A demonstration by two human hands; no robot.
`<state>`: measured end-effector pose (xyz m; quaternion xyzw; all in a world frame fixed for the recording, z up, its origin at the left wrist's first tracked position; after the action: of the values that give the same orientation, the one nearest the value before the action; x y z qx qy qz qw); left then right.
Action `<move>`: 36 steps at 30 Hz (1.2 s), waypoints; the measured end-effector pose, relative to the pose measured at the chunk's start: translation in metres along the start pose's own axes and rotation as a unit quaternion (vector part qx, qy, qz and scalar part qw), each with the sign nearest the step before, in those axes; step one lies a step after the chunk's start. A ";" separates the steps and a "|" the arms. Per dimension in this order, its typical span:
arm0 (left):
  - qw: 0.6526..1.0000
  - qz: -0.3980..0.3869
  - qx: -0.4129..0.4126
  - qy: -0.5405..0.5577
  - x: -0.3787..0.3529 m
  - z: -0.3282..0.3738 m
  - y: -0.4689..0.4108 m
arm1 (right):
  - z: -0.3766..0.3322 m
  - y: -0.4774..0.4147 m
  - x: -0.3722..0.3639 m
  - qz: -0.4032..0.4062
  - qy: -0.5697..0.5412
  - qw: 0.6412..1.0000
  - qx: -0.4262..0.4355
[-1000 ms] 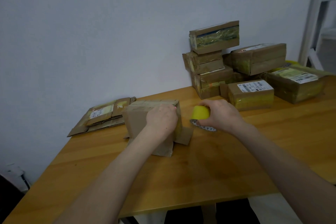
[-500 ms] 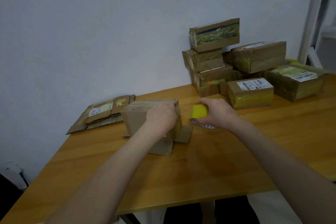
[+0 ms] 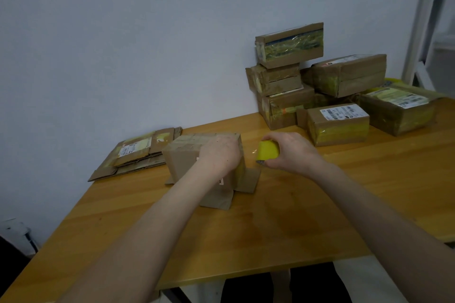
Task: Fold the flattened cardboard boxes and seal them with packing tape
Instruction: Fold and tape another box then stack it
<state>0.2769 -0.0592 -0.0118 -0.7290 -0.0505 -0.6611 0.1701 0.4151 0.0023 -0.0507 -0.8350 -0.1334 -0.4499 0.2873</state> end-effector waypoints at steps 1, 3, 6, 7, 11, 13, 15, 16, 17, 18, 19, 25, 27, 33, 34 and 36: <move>1.000 -0.006 0.000 -0.001 -0.001 0.001 -0.001 | -0.002 0.000 0.000 0.003 -0.002 1.000 0.004; 1.000 -0.010 0.004 0.005 -0.003 -0.001 -0.001 | -0.005 0.000 0.000 0.008 -0.006 1.000 0.004; 0.999 -0.001 0.006 0.031 -0.010 -0.006 0.004 | -0.002 0.000 -0.002 0.000 -0.019 1.000 -0.014; 0.999 -0.004 0.012 0.038 -0.013 -0.008 0.007 | -0.001 0.000 -0.004 -0.005 -0.025 0.999 -0.022; 0.998 -0.024 0.027 0.054 -0.029 -0.012 0.014 | 0.001 0.001 -0.015 -0.020 -0.072 0.996 -0.046; 0.998 -0.024 0.033 0.054 -0.029 -0.014 0.014 | 0.000 0.001 -0.016 -0.022 -0.077 0.996 -0.047; 0.999 -0.017 0.030 0.039 -0.024 -0.014 0.014 | 0.000 0.001 -0.013 -0.019 -0.061 0.997 -0.045; 0.999 -0.014 0.023 0.031 -0.019 -0.013 0.015 | 0.001 0.000 -0.011 -0.016 -0.046 0.998 -0.044; 0.999 -0.010 0.016 0.026 -0.014 -0.012 0.015 | 0.002 0.000 -0.008 -0.011 -0.031 0.998 -0.044; 1.000 -0.007 0.008 0.018 -0.008 -0.010 0.016 | 0.002 -0.001 -0.006 -0.006 -0.022 0.999 -0.042; 1.000 -0.004 0.001 0.004 -0.003 -0.009 0.016 | 0.002 -0.001 -0.004 -0.003 -0.017 0.999 -0.039; 0.998 -0.049 0.009 -0.048 -0.018 -0.016 0.017 | 0.007 0.001 -0.002 -0.006 -0.008 0.999 -0.040; 0.999 -0.038 0.015 -0.036 -0.024 -0.017 0.019 | 0.015 0.002 -0.002 -0.002 -0.039 0.998 -0.047; 0.998 -0.049 -0.015 -0.043 -0.062 -0.004 0.030 | 0.031 0.002 -0.007 0.032 -0.130 0.989 -0.061; 0.996 -0.050 -0.028 -0.063 -0.072 -0.003 0.035 | 0.034 0.003 -0.008 0.039 -0.153 0.985 -0.064; 0.995 -0.035 -0.044 -0.087 -0.088 -0.003 0.044 | 0.039 0.005 -0.009 0.056 -0.199 0.976 -0.062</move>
<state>0.2765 -0.0883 -0.1062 -0.7885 -0.0612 -0.6021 0.1093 0.4388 0.0214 -0.0765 -0.9303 -0.1123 -0.2651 0.2273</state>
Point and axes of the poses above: each hand's wrist, its own y-axis away from the middle knuckle, its own x-axis out of the back of the hand, z = x × y, the point moved 3 cm from there along -y, towards the middle knuckle, and after that the axes turned 7 degrees about z, right-handed, at the moved point
